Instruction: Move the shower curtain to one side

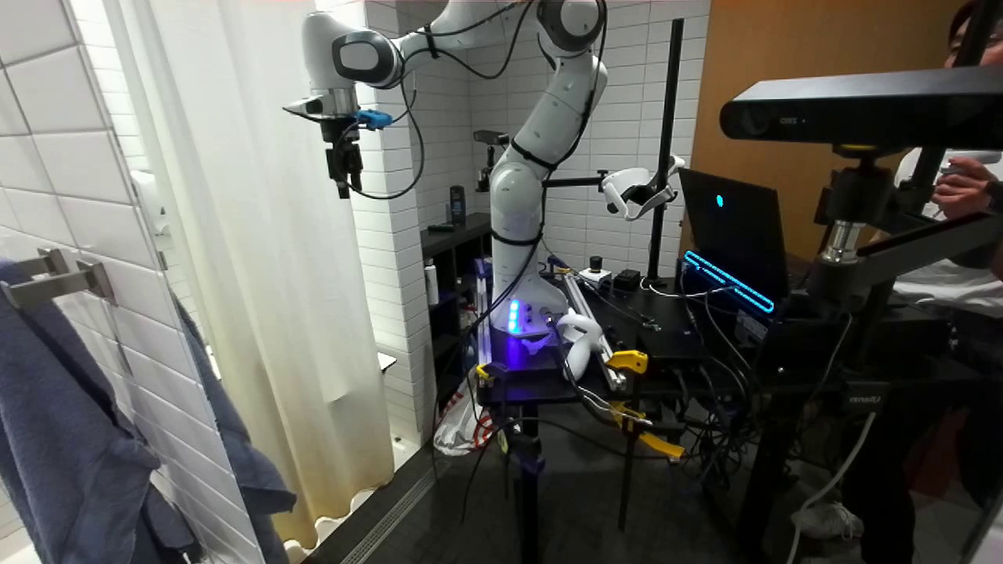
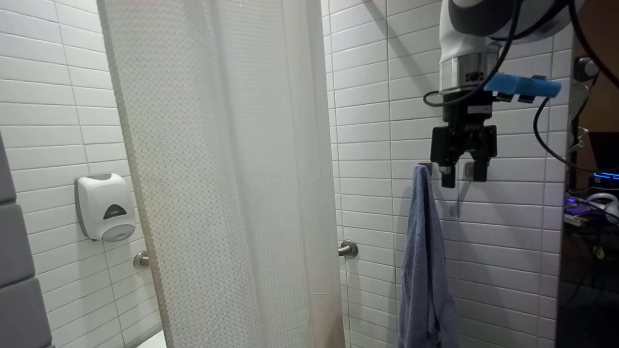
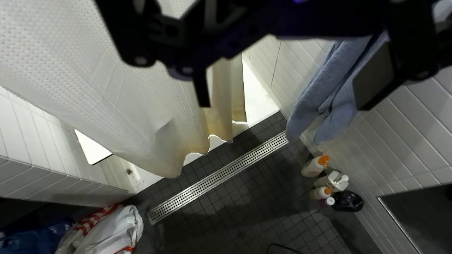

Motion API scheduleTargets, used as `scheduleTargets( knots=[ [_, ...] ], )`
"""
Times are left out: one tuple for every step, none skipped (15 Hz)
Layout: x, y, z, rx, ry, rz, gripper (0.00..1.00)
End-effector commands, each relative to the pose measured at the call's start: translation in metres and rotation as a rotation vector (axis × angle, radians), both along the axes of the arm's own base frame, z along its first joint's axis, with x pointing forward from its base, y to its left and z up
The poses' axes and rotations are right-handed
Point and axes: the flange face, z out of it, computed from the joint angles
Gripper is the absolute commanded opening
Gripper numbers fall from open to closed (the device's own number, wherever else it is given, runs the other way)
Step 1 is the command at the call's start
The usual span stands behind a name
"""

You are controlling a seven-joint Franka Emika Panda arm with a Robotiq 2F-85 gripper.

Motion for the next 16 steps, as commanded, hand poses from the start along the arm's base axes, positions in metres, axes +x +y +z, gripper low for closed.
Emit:
scheduleTargets(
  knots=[
    [0.000, 0.000, 0.001, 0.000, 0.001, 0.000, 1.00],
    [0.000, 0.000, 0.001, 0.000, 0.001, 0.000, 1.00],
    [0.002, 0.001, 0.001, 0.010, -0.009, -0.003, 1.00],
    [0.005, 0.005, 0.002, 0.027, -0.025, -0.007, 1.00],
    [0.008, 0.009, 0.003, 0.045, -0.040, -0.010, 1.00],
    [0.011, 0.013, 0.003, 0.060, -0.058, -0.017, 1.00],
    [0.015, 0.019, 0.004, 0.081, -0.084, -0.026, 1.00],
    [0.019, 0.025, 0.004, 0.101, -0.114, -0.039, 1.00],
    [0.024, 0.030, 0.005, 0.114, -0.149, -0.051, 1.00],
    [0.030, 0.037, 0.005, 0.113, -0.205, -0.068, 1.00],
    [0.036, 0.045, 0.006, 0.095, -0.272, -0.068, 1.00],
    [0.042, 0.052, 0.006, 0.066, -0.344, -0.050, 1.00],
    [0.049, 0.059, 0.004, 0.040, -0.403, -0.032, 1.00],
    [0.056, 0.067, 0.001, 0.010, -0.457, -0.006, 1.00],
    [0.061, 0.072, -0.002, -0.018, -0.512, 0.014, 1.00],
    [0.066, 0.079, -0.004, -0.045, -0.564, 0.036, 1.00]
  ],
)
